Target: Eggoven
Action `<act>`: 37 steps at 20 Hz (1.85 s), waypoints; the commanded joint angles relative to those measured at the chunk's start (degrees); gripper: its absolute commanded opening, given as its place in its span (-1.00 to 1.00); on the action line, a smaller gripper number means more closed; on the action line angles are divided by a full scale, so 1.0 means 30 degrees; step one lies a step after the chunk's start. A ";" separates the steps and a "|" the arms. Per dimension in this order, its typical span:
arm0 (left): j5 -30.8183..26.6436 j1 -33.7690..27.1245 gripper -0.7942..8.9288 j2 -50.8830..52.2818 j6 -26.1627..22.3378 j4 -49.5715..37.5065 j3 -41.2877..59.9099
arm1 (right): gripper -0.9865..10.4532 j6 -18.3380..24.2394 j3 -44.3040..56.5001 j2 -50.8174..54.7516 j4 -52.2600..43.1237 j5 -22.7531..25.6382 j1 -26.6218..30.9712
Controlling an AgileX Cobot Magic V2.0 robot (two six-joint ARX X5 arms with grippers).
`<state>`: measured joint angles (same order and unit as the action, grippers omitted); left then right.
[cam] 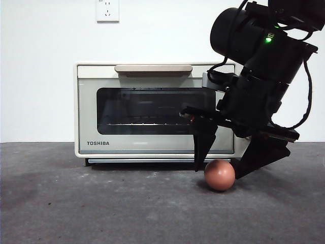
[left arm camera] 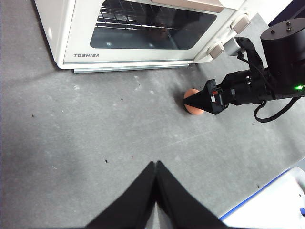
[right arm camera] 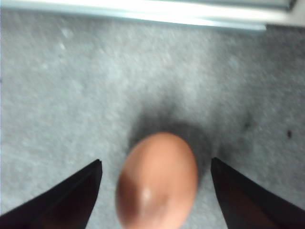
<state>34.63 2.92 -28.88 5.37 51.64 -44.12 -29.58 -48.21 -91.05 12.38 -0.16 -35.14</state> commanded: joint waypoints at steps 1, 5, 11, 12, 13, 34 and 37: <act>0.0044 0.0073 -0.82 -0.0102 -0.0211 -0.0131 -0.0386 | -0.21 -0.0372 -0.0452 -0.0860 -0.0182 0.0066 -0.0117; 0.0044 0.0073 -0.82 -0.0095 -0.0211 -0.0138 -0.0386 | -0.24 -0.0372 -0.0466 -0.1333 -0.0277 0.0073 -0.0109; 0.0044 0.0073 -0.82 -0.0095 -0.0211 -0.0138 -0.0386 | -0.63 -0.0342 -0.0466 -0.1341 -0.0175 0.0087 -0.0102; 0.0036 0.0073 -0.82 -0.0095 -0.0211 -0.0138 -0.0386 | -0.70 -0.0342 -0.0466 -0.1341 -0.0175 -0.0015 -0.0109; 0.0036 0.0073 -0.82 -0.0095 -0.0211 -0.0138 -0.0386 | -0.75 -0.0335 -0.0466 -0.1341 -0.0175 -0.0189 -0.0109; -0.4459 0.5690 -0.82 -0.7533 0.2965 -1.1540 -0.0678 | -0.82 0.3475 -0.0466 1.1701 0.6382 -0.0780 -0.0117; -0.5639 0.6878 -0.82 -0.9624 0.2943 -1.2881 -0.1741 | -0.82 0.3621 -0.0466 1.3223 0.7366 -0.0780 -0.0124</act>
<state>18.22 23.14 -56.80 13.72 14.00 -47.70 -19.81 -48.82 -51.42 34.59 -2.59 -35.05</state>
